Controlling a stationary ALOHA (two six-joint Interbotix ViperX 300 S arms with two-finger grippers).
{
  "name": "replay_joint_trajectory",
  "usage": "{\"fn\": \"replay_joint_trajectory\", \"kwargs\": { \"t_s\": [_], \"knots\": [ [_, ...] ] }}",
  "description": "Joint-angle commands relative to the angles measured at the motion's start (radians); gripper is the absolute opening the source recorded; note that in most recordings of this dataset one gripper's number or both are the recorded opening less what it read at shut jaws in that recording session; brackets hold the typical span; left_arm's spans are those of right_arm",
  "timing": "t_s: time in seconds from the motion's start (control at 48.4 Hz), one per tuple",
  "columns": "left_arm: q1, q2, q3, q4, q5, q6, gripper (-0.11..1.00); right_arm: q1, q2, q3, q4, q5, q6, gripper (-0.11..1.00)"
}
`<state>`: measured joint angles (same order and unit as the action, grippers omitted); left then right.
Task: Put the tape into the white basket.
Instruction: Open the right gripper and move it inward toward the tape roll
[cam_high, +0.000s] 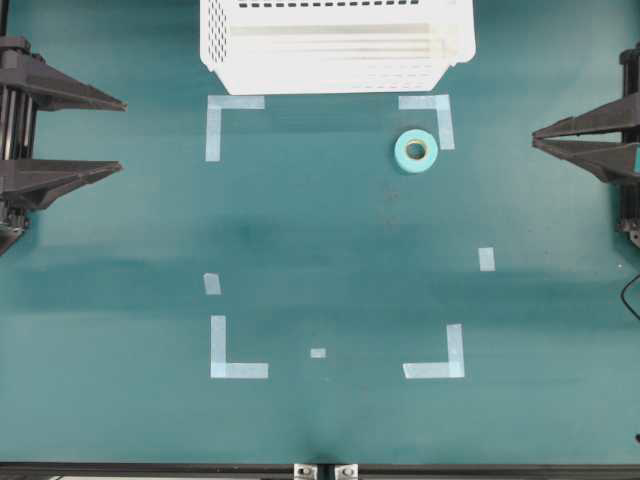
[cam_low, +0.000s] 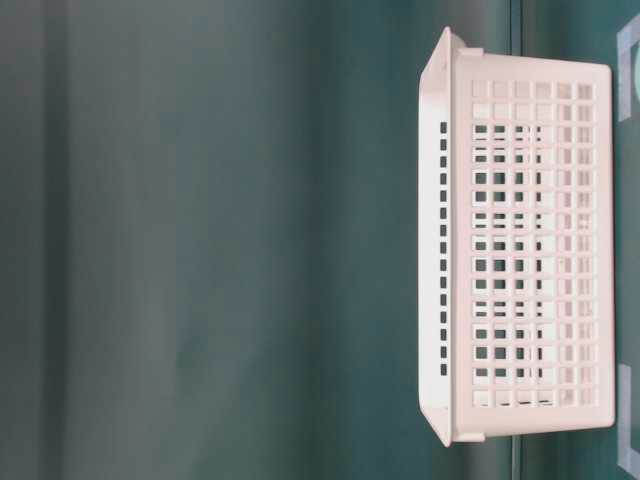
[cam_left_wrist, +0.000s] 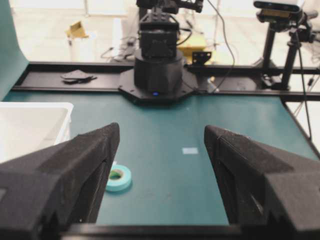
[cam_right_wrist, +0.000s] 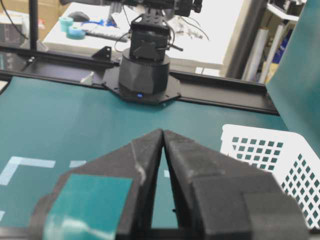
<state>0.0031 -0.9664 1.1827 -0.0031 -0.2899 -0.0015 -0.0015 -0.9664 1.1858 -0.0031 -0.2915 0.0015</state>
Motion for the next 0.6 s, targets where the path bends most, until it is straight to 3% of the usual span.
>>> {"fn": "replay_joint_trajectory", "kwargs": {
  "t_s": [0.0,0.041,0.145,0.248,0.455,0.579],
  "knots": [
    [-0.021,0.006,-0.017,-0.028,-0.015,-0.014,0.24,0.0,0.008,-0.012,0.002,-0.006,0.012,0.24],
    [-0.023,0.009,-0.015,-0.028,-0.015,-0.015,0.22,-0.002,0.008,-0.006,0.0,-0.003,0.014,0.22],
    [-0.028,0.018,-0.009,-0.028,-0.015,-0.017,0.02,0.0,0.021,-0.002,0.002,0.005,0.015,0.03],
    [-0.029,0.023,-0.008,-0.028,-0.015,-0.017,-0.08,0.0,0.038,-0.008,0.0,0.025,0.015,0.01],
    [-0.034,0.023,0.002,-0.028,-0.015,-0.017,-0.11,0.0,0.038,-0.012,0.0,0.071,0.038,0.01],
    [-0.034,0.017,0.009,-0.031,-0.011,-0.017,-0.11,0.0,0.02,-0.009,0.0,0.106,0.12,0.01]
  ]
}}
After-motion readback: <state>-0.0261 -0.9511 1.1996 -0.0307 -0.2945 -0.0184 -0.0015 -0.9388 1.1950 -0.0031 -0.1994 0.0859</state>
